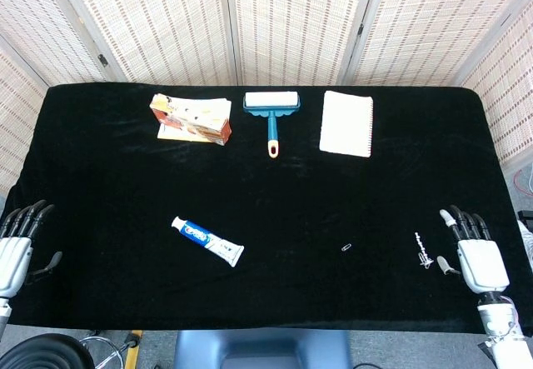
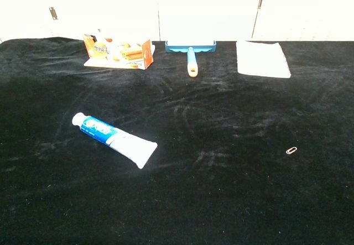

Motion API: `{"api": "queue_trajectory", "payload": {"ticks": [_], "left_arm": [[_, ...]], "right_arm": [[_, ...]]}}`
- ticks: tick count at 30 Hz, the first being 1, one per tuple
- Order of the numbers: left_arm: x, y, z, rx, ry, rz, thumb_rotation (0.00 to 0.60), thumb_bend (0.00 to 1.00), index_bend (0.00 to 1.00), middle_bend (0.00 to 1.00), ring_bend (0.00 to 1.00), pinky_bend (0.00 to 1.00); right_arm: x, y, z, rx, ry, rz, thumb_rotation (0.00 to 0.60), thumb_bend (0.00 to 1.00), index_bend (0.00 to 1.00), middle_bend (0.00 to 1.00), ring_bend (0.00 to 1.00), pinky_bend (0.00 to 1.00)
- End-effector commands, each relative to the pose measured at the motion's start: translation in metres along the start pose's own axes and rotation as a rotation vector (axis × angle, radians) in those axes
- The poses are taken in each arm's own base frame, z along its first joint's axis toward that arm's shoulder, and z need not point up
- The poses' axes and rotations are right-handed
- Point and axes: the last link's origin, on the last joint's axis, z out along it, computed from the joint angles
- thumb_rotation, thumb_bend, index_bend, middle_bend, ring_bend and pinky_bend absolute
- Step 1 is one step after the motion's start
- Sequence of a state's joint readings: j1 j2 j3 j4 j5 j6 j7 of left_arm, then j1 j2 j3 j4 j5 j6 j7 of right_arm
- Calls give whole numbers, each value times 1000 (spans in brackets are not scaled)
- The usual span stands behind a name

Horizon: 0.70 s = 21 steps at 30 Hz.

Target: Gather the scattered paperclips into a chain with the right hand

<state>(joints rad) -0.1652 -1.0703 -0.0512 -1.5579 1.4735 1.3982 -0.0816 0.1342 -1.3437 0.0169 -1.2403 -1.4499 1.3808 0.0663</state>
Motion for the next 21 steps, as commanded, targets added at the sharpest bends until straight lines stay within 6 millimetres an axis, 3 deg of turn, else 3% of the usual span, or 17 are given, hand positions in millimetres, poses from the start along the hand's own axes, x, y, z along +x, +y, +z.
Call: {"api": "queue_trajectory", "payload": {"ticks": [1, 7, 21], "left_arm": [[0, 0, 0, -2, -2, 1, 600, 411, 0, 64, 71, 77], [-2, 4, -1, -14, -14, 10, 600, 411, 0, 64, 69, 77], [-7, 17, -7, -62, -26, 38, 600, 411, 0, 64, 70, 77]], "right_arm": [[15, 1, -7, -14, -19, -20, 600, 310, 0, 0, 0, 0], [36, -12, -19, -34, -53, -119, 600, 310, 0, 0, 0, 0], [44, -30, -37, -31, -16, -117, 600, 311, 0, 0, 0, 0]]}}
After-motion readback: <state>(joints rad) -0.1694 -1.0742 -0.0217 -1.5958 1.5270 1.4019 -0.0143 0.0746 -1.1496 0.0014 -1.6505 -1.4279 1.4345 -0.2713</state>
